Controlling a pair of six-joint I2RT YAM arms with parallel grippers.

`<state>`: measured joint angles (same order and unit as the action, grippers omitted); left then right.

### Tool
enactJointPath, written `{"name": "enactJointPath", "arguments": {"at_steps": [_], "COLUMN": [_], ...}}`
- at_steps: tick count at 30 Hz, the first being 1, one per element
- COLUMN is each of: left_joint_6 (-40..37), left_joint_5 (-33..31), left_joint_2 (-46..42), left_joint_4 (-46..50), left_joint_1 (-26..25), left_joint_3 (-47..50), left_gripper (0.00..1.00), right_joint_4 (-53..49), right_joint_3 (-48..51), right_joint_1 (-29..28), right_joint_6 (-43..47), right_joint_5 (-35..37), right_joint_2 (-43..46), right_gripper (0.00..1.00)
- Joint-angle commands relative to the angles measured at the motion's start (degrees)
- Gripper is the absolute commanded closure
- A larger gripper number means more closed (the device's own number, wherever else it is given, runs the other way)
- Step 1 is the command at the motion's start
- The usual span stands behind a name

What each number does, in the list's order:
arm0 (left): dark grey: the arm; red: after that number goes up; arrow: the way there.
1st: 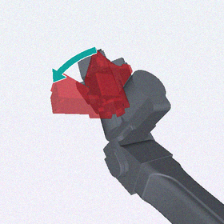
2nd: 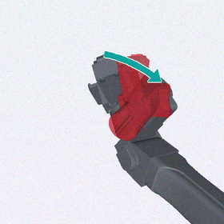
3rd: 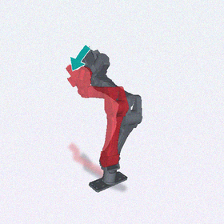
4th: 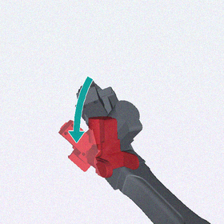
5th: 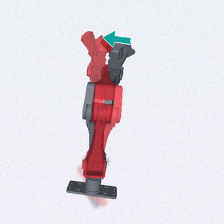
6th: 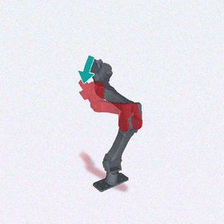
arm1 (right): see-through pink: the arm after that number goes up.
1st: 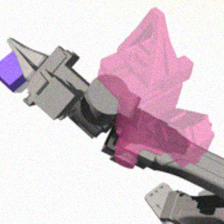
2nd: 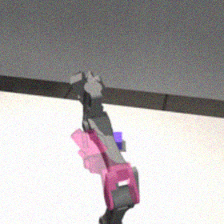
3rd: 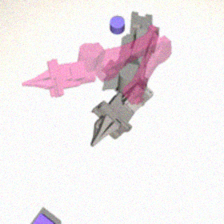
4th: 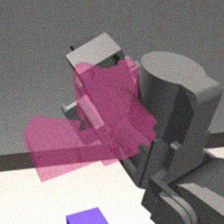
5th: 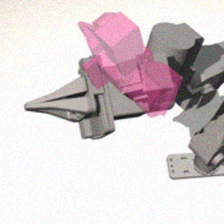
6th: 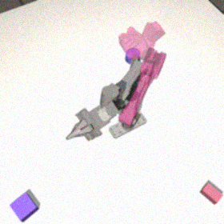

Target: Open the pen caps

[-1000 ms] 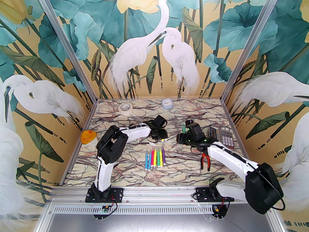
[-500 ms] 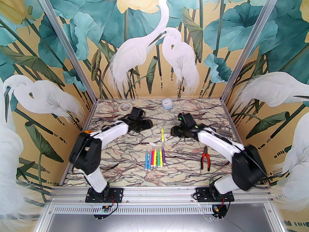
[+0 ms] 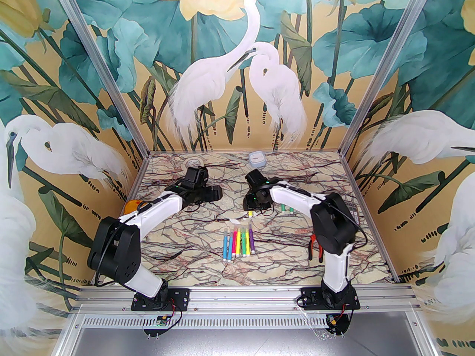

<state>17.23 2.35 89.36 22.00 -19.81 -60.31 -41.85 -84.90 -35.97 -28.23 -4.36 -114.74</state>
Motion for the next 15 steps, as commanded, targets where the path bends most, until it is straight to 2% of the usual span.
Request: {"name": "enactJointPath", "arguments": {"at_steps": [1,15], "left_joint_6": [-2.6,-5.3], "left_joint_5": [-1.6,-0.8], "left_joint_2": [-2.7,-6.2], "left_joint_4": [-1.6,-3.1], "left_joint_1": [0.8,1.5], "left_joint_3": [2.1,5.9], "left_gripper": [0.14,0.14], "right_joint_4": [-4.8,-12.2], "right_joint_3": [-3.9,-13.2], "right_joint_1": [-0.4,-1.8], "right_joint_6": [0.2,-0.9], "right_joint_5": [1.3,6.2], "right_joint_2": [-3.4,-13.0], "right_gripper": [0.56,0.66]}}
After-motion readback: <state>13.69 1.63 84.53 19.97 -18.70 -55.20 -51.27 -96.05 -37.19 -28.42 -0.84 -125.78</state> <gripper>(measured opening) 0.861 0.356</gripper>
